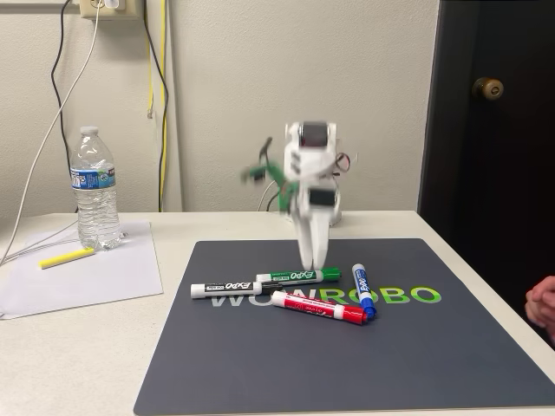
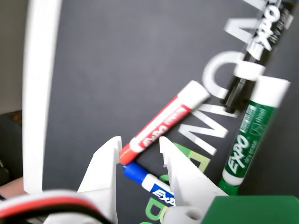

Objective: Pick up the red marker.

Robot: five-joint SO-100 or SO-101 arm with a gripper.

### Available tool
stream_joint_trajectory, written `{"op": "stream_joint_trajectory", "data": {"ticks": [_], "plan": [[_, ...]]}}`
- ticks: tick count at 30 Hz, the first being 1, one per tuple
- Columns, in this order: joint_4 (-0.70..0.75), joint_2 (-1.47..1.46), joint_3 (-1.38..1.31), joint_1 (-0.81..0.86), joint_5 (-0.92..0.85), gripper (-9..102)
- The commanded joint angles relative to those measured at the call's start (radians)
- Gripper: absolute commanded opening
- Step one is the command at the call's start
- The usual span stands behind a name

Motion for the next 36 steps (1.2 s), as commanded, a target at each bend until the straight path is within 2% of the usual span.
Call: {"op": "stream_joint_trajectory", "data": {"ticks": [1,5,12,15,19,29,36], "plan": [[0.017,0.032,-0.028,-0.015,0.028,19],[-0.018,0.103,0.107,-0.021,0.075,19],[0.002,0.087,0.109,-0.021,0.181,19],[0.0,0.083,0.109,-0.021,0.299,19],[0.002,0.08,0.109,-0.031,0.37,19],[-0.006,0.038,0.109,-0.044,0.411,20],[-0.008,0.0,0.109,-0.038,0.423,48]]}}
